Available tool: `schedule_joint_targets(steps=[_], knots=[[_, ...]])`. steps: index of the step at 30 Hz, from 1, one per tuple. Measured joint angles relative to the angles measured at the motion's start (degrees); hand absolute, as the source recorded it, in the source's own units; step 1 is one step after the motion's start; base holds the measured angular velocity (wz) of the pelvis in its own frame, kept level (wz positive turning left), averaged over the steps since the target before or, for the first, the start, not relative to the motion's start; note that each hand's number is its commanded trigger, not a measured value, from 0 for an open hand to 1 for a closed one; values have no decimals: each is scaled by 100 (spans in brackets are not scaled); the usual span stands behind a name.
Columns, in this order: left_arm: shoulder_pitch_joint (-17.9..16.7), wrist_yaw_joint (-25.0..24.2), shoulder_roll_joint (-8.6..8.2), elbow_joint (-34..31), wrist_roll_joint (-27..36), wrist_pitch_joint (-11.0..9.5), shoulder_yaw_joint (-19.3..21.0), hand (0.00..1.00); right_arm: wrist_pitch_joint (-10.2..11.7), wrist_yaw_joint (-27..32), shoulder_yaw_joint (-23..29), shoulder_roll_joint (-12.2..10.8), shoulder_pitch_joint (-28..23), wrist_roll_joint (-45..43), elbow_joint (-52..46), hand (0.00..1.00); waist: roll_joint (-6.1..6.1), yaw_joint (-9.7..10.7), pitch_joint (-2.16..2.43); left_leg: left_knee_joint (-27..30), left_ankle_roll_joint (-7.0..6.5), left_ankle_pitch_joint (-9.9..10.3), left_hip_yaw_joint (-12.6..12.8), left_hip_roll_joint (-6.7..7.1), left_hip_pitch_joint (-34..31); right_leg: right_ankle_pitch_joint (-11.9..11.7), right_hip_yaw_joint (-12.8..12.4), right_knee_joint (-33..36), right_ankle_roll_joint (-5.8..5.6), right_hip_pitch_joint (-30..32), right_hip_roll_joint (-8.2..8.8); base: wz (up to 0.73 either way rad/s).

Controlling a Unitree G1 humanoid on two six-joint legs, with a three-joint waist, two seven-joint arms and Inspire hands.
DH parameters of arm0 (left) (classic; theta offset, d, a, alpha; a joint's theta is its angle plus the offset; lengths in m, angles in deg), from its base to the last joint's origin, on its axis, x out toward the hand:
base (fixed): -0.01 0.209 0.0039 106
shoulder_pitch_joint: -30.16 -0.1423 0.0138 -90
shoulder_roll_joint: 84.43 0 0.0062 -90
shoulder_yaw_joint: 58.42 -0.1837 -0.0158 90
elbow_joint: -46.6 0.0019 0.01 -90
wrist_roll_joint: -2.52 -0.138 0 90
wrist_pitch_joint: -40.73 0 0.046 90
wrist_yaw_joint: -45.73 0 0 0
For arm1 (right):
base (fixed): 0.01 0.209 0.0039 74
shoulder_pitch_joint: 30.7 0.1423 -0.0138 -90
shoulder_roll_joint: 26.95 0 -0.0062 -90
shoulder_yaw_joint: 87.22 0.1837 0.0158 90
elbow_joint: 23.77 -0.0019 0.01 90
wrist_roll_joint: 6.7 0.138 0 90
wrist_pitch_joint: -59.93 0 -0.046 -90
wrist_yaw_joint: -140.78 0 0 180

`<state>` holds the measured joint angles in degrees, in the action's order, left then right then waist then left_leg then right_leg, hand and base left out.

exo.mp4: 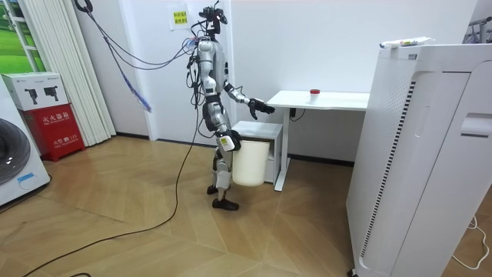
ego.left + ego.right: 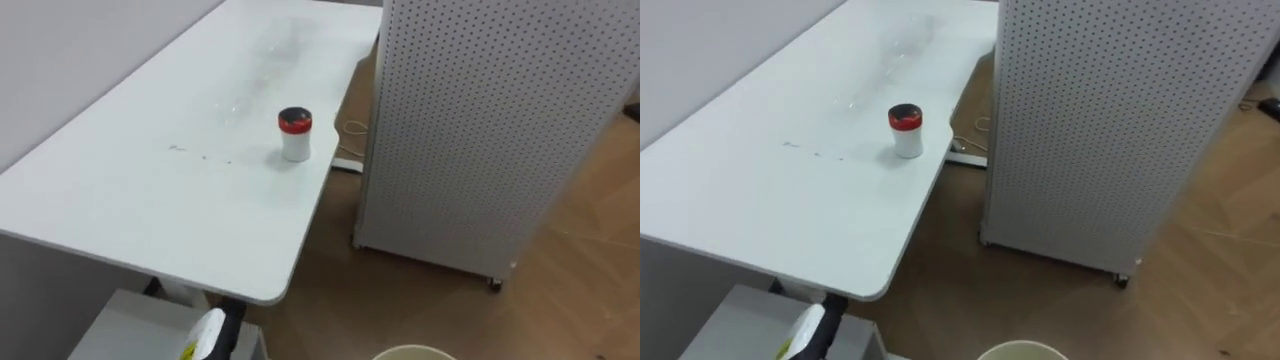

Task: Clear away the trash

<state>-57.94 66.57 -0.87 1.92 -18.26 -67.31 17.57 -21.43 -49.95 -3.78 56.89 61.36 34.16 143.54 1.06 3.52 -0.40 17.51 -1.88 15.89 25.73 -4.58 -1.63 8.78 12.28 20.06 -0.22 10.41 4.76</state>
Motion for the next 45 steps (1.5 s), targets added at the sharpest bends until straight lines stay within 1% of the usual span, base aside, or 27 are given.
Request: schedule_joint_targets(steps=[2,3,4,5,7,9,11,12,13,14,15,16,17,18,19,20,22,23,24,25,27,30,31,32,34,43,45], knots=[[-266,33,10,-150,271,0,336,0,3,25,7,-14,3,-129,-73,100,33,-111,-3,-101,30,-18,5,16,110,3,54,-47,-2,-48,-26,-15],[-377,98,1,-239,359,0,473,0,7,32,9,-16,2,-239,-161,100,39,-131,-7,-119,31,-18,-4,13,108,3,65,-50,-2,-38,-38,-13],[-413,123,-1,-274,389,0,520,0,9,32,8,-19,2,-293,-199,100,41,-137,-6,-125,33,-19,-28,14,102,3,73,-56,-2,-40,-44,-8],[-448,132,0,-339,398,1,599,0,10,33,6,-33,2,-335,-242,100,51,-151,-12,-126,35,-19,-140,18,92,3,99,-62,-2,-41,-51,-5],[-478,175,1,-519,444,1,621,0,9,26,-6,-51,2,-346,-252,100,78,-206,-12,-123,39,-21,-213,11,106,4,103,-75,0,-59,-73,-7],[-474,285,-18,-673,537,-2,593,0,9,13,-7,-57,3,-407,-260,100,101,-206,-13,-73,40,-21,-278,-8,160,3,224,-177,4,-183,-79,-8],[-474,325,-14,-733,564,-2,591,0,9,13,-24,-57,-1,-512,-267,100,106,-220,-17,-74,42,-21,-301,-34,248,-8,248,-253,24,-325,-113,-12],[-475,329,-8,-744,567,-1,592,0,9,12,-25,-57,-2,-543,-270,100,108,-211,-19,-70,53,-14,-307,-48,278,-11,264,-268,28,-361,-124,-9],[-483,329,1,-755,657,1,596,0,10,13,-30,-55,-11,-602,-308,100,106,-204,-23,-49,101,14,-393,-75,295,-7,296,-267,36,-398,-153,0],[-484,330,9,-772,672,1,596,0,12,13,-28,-49,-28,-684,-355,100,117,-180,-43,-17,129,30,-477,-95,293,5,329,-268,56,-423,-168,6],[-485,331,10,-790,671,3,598,0,18,12,-25,-45,-34,-732,-363,100,122,-161,-48,-3,140,37,-496,-103,292,12,344,-265,67,-427,-174,13],[-510,331,9,-888,680,54,603,0,27,17,-22,-45,-49,-798,-390,100,127,-146,-55,24,155,45,-511,-125,285,30,368,-248,93,-400,-185,7],[-588,346,14,-1083,725,148,609,0,27,19,-23,-46,-49,-861,-437,100,127,-150,-54,70,207,77,-510,-161,234,48,379,-218,123,-351,-199,5],[-603,379,17,-1146,779,156,609,0,27,24,-23,-45,-46,-910,-477,100,132,-153,-70,130,227,90,-520,-188,184,63,410,-196,150,-319,-211,0],[-603,395,18,-1149,784,156,610,0,27,24,-28,-45,-46,-913,-482,100,133,-160,-73,173,231,92,-525,-201,167,71,420,-174,164,-310,-212,-7],[-608,435,20,-1149,787,156,615,0,28,28,-59,-40,-43,-925,-484,100,137,-227,-74,254,242,100,-544,-219,151,92,415,-114,197,-268,-215,-15],[-691,495,17,-1297,785,185,738,0,62,28,-105,-37,-8,-1017,-479,100,129,-251,-80,355,282,126,-603,-260,99,105,403,-124,248,-237,-268,-18],[-820,552,21,-1466,783,188,863,0,89,14,-105,-40,-1,-1069,-469,100,123,-263,-87,390,337,163,-660,-271,91,114,344,-128,286,-220,-342,-18],[-987,643,28,-1683,782,188,978,0,136,-8,-106,-40,-3,-1099,-447,100,126,-259,-88,410,359,177,-841,-281,90,113,319,-126,326,-217,-391,-19],[-1043,696,29,-1750,782,188,1028,0,150,-4,-103,-40,-2,-1116,-442,100,126,-260,-88,412,360,177,-930,-280,91,112,307,-126,343,-218,-401,-15],[-1066,901,30,-1854,770,195,1228,0,197,59,-101,-40,-3,-1124,-414,100,113,-264,-96,412,368,174,-1250,-266,92,118,199,-113,388,-216,-444,-11],[-1068,1020,30,-1870,772,208,1395,0,232,77,-100,-39,-14,-1123,-385,100,106,-248,-103,410,414,182,-1509,-261,89,112,164,-111,430,-216,-503,-8],[-1067,1052,30,-1910,774,244,1447,0,234,79,-99,-30,-23,-1115,-384,100,105,-230,-104,415,420,180,-1543,-265,80,107,170,-113,444,-217,-513,0],[-1068,1085,30,-2000,780,335,1465,0,243,79,-99,-12,-28,-1101,-379,100,100,-213,-107,421,424,178,-1551,-267,59,104,181,-114,450,-220,-511,3],[-1069,1113,30,-2072,787,388,1482,0,263,82,-99,-9,-40,-1116,-378,100,97,-209,-109,422,429,175,-1551,-268,30,100,194,-113,452,-217,-505,5],[-1085,1406,30,-2198,1015,390,1491,0,318,87,-94,-13,-99,-1308,-381,100,88,-240,-118,398,429,176,-1565,-254,24,91,212,-171,436,-229,-496,0],[-1142,1421,31,-2264,1015,390,1490,0,335,85,-99,-12,-99,-1417,-387,100,84,-242,-120,398,429,176,-1641,-252,17,87,211,-214,435,-237,-516,0]])
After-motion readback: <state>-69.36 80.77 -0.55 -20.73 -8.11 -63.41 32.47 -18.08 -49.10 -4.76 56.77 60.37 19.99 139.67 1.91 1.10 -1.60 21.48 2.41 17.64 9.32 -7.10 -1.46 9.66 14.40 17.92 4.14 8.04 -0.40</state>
